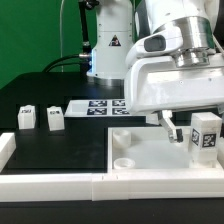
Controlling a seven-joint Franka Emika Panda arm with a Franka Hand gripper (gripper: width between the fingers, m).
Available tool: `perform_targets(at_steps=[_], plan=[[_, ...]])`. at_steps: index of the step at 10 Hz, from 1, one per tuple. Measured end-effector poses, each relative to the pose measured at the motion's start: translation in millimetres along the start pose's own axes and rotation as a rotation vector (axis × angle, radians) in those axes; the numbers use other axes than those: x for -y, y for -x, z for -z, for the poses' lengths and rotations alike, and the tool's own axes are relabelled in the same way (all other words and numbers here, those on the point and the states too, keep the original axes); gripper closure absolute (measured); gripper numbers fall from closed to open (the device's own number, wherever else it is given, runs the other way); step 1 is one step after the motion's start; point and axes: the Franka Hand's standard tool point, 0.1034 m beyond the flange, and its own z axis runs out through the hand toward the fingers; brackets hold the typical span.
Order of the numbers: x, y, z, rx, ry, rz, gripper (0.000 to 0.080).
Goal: Assemble one leg
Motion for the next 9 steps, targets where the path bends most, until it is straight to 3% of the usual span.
perform_targets(at_steps=[5,9], plan=[[0.3,-1.2,0.8,-0.001,0.0,-0.001,0.015],[-6.9,-15.0,12.0,0.013,0.002,-0.009,0.015]])
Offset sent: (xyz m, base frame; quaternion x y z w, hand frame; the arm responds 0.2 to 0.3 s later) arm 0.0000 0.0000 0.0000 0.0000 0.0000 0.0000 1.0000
